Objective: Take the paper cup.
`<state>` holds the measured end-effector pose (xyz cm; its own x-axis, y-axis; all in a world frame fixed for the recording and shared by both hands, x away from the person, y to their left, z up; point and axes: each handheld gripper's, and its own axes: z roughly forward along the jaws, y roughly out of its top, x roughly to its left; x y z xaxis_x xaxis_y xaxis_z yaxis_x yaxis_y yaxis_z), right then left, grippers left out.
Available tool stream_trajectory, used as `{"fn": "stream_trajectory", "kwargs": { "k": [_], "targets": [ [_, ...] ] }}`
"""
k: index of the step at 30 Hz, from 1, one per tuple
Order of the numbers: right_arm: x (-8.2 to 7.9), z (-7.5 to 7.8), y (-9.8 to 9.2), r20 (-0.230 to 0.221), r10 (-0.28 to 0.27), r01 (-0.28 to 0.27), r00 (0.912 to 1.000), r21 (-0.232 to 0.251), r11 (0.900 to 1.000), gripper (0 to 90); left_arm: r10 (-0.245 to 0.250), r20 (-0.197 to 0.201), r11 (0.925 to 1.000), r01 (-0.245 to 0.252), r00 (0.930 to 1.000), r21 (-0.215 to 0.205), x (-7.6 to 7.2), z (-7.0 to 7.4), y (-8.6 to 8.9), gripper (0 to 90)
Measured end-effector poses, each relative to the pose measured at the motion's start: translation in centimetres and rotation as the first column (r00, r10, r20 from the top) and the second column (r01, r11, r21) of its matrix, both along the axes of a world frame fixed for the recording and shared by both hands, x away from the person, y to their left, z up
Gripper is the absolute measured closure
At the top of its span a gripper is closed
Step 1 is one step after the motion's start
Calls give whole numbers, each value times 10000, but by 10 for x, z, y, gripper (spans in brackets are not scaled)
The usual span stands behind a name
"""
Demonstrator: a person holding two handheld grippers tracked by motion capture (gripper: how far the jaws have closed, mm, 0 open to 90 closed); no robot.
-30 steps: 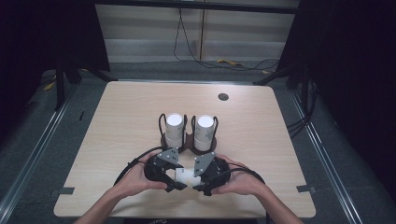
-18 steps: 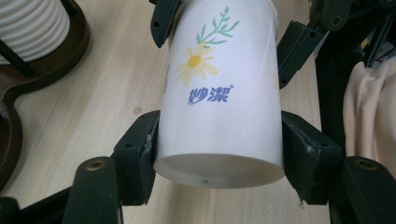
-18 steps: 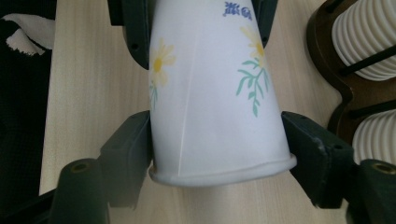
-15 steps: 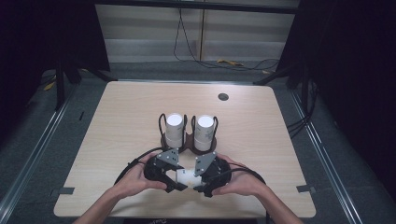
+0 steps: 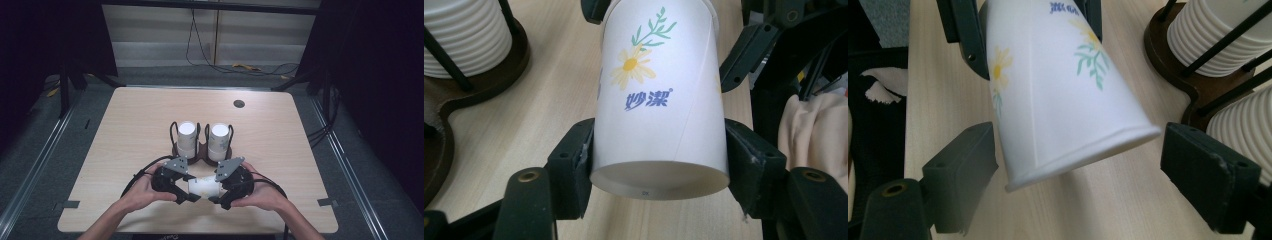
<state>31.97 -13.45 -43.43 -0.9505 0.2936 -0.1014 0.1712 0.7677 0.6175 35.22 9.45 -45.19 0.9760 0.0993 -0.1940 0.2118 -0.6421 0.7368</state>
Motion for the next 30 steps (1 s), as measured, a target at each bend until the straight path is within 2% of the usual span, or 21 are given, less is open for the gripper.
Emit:
{"fn": "stream_trajectory", "kwargs": {
  "k": [5, 6, 8, 9, 10, 11, 12, 14, 16, 17, 19, 20, 21, 22, 23, 24, 25, 27, 28, 29, 30],
  "targets": [
    [0, -1, -8, 53, -456, 452, 9989, 517, 9976, 141, 170, -95, 9995, -172, 9998, -274, 1, 0, 2, 359],
    [-2, -1, -11, 258, -627, 604, 9977, 847, 9946, 143, 305, -249, 9986, -315, 9992, -424, 1, -1, 2, 359],
    [-4, -1, -14, 371, -748, 699, 9965, 1183, 9905, 146, 401, -303, 9974, -418, 9987, -583, 1, -1, 3, 360],
    [-4, -1, -14, 371, -748, 699, 9965, 1183, 9905, 146, 401, -303, 9974, -418, 9987, -583, 1, -1, 3, 359],
    [-4, -1, -18, 388, -897, 829, 9952, 1510, 9851, 146, 422, -262, 9969, -438, 9988, -656, 1, 0, 4, 359],
    [-4, -1, -18, 388, -897, 829, 9952, 1510, 9851, 146, 422, -262, 9969, -438, 9988, -656, 1, 0, 4, 359],
    [-4, -1, -21, 283, -1018, 952, 9944, 1759, 9798, 141, 438, -248, 9961, -456, 9987, -755, 1, 0, 4, 359],
    [-4, -1, -22, 243, -1054, 991, 9941, 1865, 9774, 140, 477, -329, 9945, -505, 9983, -915, 1, 0, 4, 359],
    [-5, -2, -26, 140, -1249, 1189, 9921, 2187, 9685, 138, 540, -380, 9924, -579, 9978, -1085, 0, 1, 4, 359],
    [-8, -3, -29, 164, -1455, 1370, 9892, 2479, 9590, 138, 560, -379, 9911, -601, 9977, -1190, 0, 1, 3, 359],
    [-9, -3, -30, 163, -1506, 1414, 9885, 2573, 9559, 138, 602, -390, 9891, -648, 9974, -1325, -1, 1, 3, 359],
    [-11, -4, -35, 60, -1644, 1560, 9864, 2831, 9463, 139, 621, -334, 9886, -661, 9975, -1354, -1, 0, 2, 359],
    [-11, -4, -35, 60, -1644, 1560, 9864, 2831, 9463, 139, 621, -334, 9886, -661, 9975, -1354, -1, 0, 2, 359],
    [-12, -4, -38, -71, -1718, 1654, 9851, 3133, 9352, 140, 634, -349, 9872, -678, 9974, -1444, -2, 0, 2, 359],
    [-12, -4, -38, -71, -1718, 1654, 9851, 3133, 9352, 140, 634, -349, 9872, -678, 9974, -1444, -2, 0, 2, 358],
    [-12, -5, -41, -117, -1835, 1763, 9829, 3436, 9224, 143, 597, -281, 9861, -633, 9978, -1535, -2, -1, 1, 359],
    [-12, -5, -41, -150, -1873, 1802, 9822, 3576, 9163, 145, 625, -268, 9855, -659, 9977, -1562, -3, -1, 0, 359],
    [-12, -5, -42, -235, -1873, 1828, 9820, 3667, 9122, 148, 662, -250, 9843, -694, 9975, -1624, -3, -2, -1, 359],
    [-12, -6, -44, -308, -1935, 1904, 9806, 3832, 9038, 159, 663, -242, 9834, -695, 9975, -1678, -4, -3, -2, 359],
    [-12, -6, -44, -308, -1935, 1904, 9806, 3832, 9038, 159, 663, -242, 9834, -695, 9975, -1678, -4, -3, -2, 359],
    [-13, -6, -45, -298, -1959, 1916, 9802, 3945, 8987, 164, 665, -262, 9824, -701, 9974, -1733, -5, -4, -3, 359]
  ]
}}
